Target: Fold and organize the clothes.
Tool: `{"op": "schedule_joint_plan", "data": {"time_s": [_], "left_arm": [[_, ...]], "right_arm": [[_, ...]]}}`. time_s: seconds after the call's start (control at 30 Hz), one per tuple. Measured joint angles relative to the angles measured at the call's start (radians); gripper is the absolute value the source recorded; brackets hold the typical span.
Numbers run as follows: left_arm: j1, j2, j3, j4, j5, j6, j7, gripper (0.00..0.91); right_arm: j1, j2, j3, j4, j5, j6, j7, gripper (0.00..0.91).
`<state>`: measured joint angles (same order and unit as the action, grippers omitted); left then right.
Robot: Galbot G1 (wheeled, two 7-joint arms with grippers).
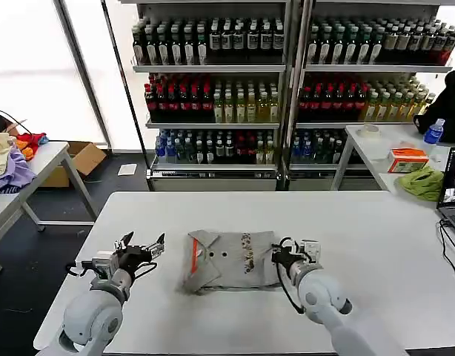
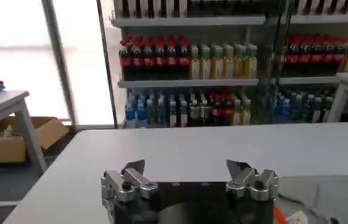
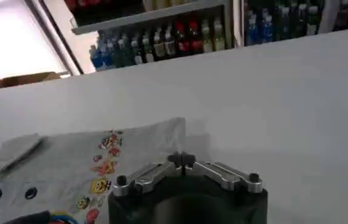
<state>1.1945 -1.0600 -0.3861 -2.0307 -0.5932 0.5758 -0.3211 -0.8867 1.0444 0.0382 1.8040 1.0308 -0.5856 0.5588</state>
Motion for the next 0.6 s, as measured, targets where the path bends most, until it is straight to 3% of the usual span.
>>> {"op": "schedule_joint_plan", "data": {"time_s": [0.17, 0.2, 0.23, 0.27, 0.47, 0.6], "left_arm": [[-0.003, -0.002, 0.005, 0.001, 0.001, 0.000, 0.000, 0.907], [-0.003, -0.002, 0.007, 0.002, 0.001, 0.000, 0.000, 0.907], [-0.003, -0.003, 0.009, 0.002, 0.002, 0.000, 0.000, 0.907], [-0.003, -0.005, 0.011, 0.003, 0.002, 0.000, 0.000, 0.907], [0.000, -0.008, 0.011, 0.003, 0.002, 0.000, 0.000, 0.907], [0.003, -0.011, 0.009, 0.002, 0.003, 0.001, 0.001, 0.907]], "right_arm": [[0.001, -0.039, 0.031, -0.023, -0.004, 0.000, -0.022, 0.000], [0.000, -0.045, 0.039, -0.029, -0.006, 0.001, -0.027, 0.060], [0.000, -0.050, 0.045, -0.035, -0.009, 0.001, -0.031, 0.403], [-0.001, -0.054, 0.051, -0.039, -0.011, 0.001, -0.034, 0.907], [-0.023, -0.081, 0.094, -0.035, -0.038, 0.003, -0.060, 0.907], [-0.061, -0.087, 0.133, 0.001, -0.104, 0.007, -0.089, 0.907]]}}
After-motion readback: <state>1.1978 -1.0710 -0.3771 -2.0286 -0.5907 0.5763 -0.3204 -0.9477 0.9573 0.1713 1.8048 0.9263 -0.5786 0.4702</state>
